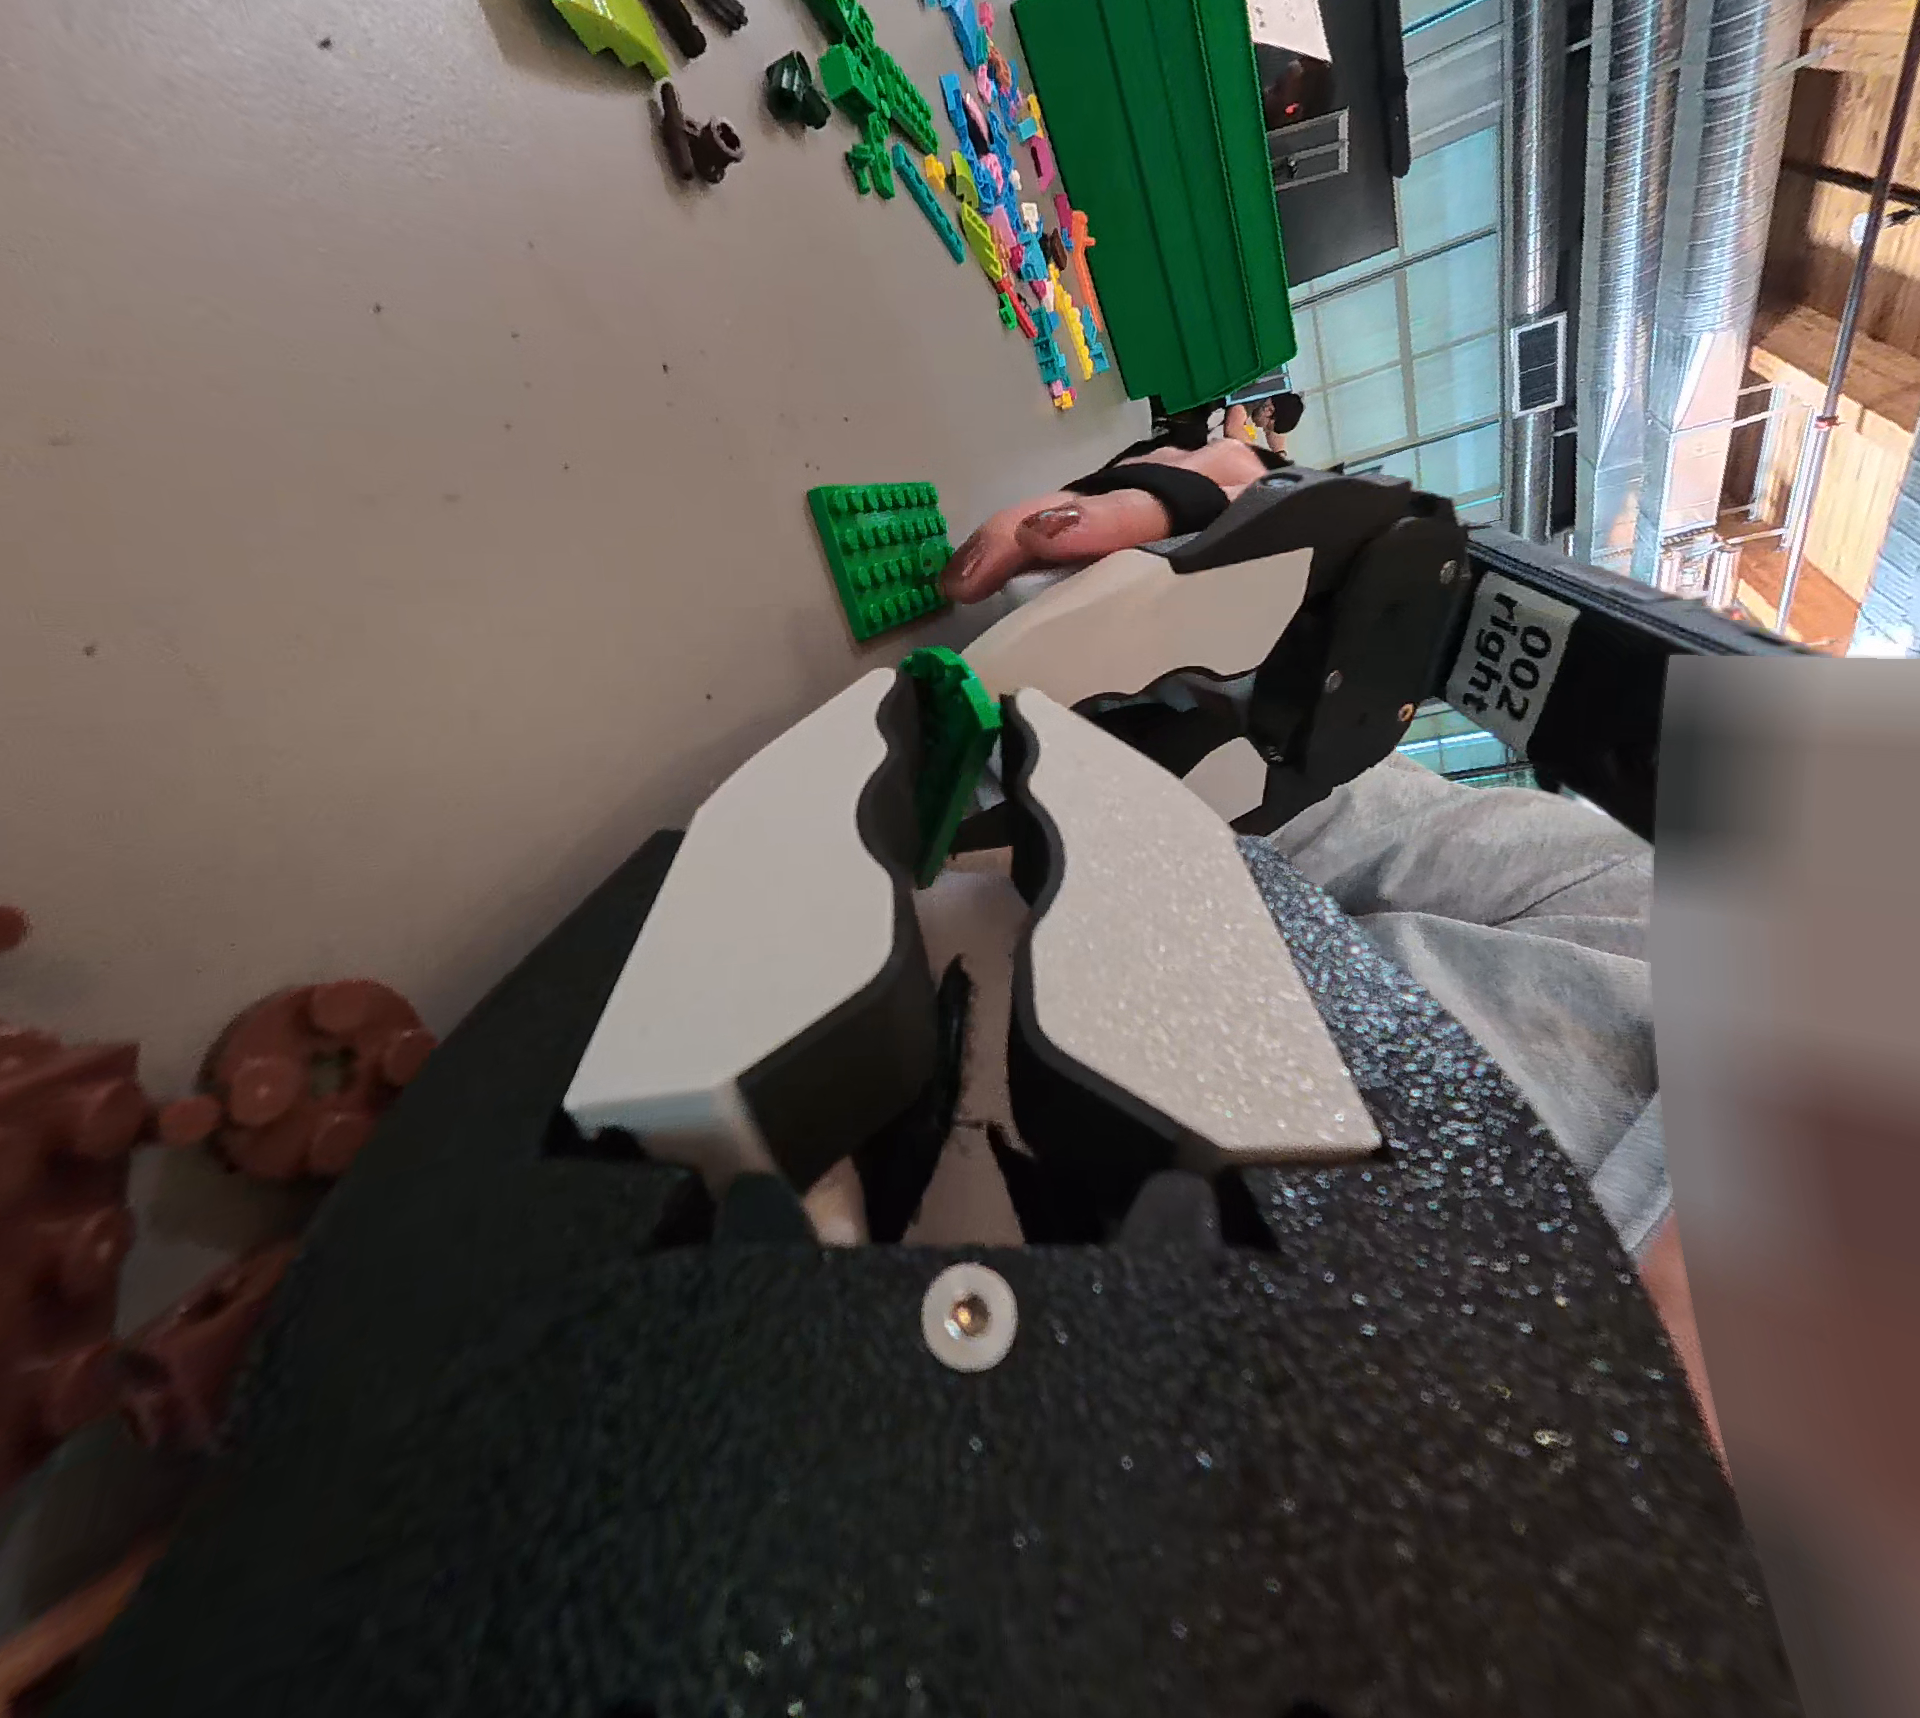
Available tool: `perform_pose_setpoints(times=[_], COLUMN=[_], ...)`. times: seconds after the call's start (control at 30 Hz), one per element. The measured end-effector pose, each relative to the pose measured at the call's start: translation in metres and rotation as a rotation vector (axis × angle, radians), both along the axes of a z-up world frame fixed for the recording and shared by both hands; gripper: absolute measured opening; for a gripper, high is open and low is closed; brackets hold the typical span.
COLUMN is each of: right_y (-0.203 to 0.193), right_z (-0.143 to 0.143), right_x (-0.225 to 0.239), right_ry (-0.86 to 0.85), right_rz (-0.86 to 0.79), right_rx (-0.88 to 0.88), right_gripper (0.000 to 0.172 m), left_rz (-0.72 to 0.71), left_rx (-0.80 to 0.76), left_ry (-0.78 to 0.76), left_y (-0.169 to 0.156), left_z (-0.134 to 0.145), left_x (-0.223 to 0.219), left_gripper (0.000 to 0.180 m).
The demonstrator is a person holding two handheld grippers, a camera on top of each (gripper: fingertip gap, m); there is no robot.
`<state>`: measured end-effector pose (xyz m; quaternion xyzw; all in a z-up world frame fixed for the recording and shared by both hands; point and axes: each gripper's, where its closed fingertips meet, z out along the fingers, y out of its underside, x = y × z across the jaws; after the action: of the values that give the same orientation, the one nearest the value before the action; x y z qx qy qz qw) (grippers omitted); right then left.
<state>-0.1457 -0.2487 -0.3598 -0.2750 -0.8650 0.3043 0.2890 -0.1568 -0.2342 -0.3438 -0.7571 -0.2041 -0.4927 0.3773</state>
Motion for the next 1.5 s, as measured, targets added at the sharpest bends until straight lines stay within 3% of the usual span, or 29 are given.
perform_pose_setpoints(times=[0.53,0.8,1.13,1.5], right_y=[-0.006,-0.011,-0.012,-0.013], right_z=[0.004,0.002,-0.005,0.002], right_x=[-0.002,-0.001,0.003,0.009], right_ry=[0.063,0.039,-0.057,-0.183], right_rz=[0.031,0.042,0.081,0.143], right_rx=[-0.019,0.007,0.037,-0.217], right_gripper=[0.027,0.023,0.033,0.026], left_rz=[0.008,-0.005,0.020,-0.026], left_rx=[-0.049,-0.058,-0.079,-0.060], left_ry=[0.068,0.106,0.227,0.278], left_y=[0.000,0.000,0.000,-0.001], left_z=[-0.009,-0.011,-0.017,-0.018], left_x=[-0.001,0.002,-0.001,0.006], left_gripper=[0.003,0.004,0.006,0.005])
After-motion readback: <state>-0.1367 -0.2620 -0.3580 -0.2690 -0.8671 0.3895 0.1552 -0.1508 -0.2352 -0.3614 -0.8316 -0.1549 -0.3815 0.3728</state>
